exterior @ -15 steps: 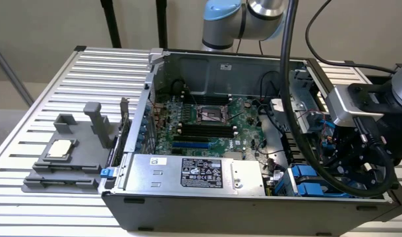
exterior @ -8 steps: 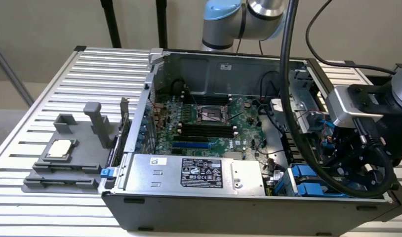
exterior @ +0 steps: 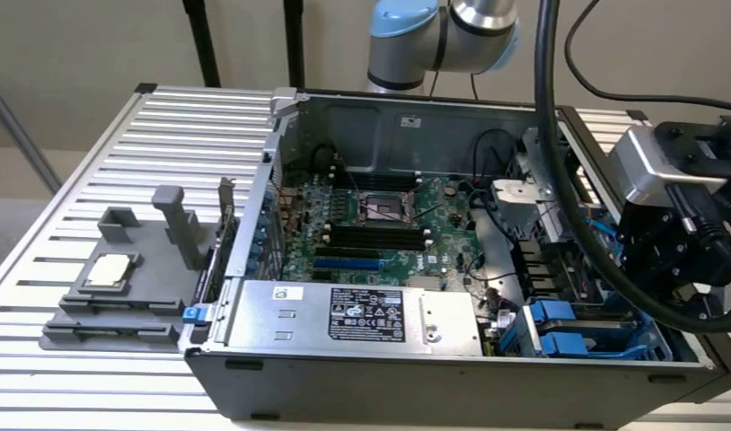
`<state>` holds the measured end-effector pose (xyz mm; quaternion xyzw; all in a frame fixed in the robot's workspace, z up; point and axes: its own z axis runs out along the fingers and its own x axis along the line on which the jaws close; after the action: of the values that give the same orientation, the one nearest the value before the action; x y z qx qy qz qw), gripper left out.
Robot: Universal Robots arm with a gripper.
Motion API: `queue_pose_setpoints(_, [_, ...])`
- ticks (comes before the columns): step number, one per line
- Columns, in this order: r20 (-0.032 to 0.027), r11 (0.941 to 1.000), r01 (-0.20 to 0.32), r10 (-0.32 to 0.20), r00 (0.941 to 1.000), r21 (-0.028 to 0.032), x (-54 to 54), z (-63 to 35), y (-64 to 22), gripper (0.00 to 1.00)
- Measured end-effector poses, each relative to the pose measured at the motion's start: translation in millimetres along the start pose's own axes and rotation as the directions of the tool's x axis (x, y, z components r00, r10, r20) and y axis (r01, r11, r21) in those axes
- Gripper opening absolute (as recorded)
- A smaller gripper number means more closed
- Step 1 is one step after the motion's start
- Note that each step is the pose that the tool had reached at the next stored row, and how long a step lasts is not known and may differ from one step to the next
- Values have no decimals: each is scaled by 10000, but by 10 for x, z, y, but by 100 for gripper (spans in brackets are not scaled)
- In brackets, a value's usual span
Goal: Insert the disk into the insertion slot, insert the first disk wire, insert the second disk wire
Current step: 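Insert the first disk wire, then insert the second disk wire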
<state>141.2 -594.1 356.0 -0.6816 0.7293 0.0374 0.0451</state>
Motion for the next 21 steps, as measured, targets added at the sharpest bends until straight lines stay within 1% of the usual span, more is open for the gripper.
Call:
queue_pose_setpoints(4, [-1, 10000, 0, 0, 10000, 2, 17, -12, 76, 24])
queue_pose_setpoints(21, [0, 10000, 0, 0, 10000, 1, 17, -11, 77, 24])
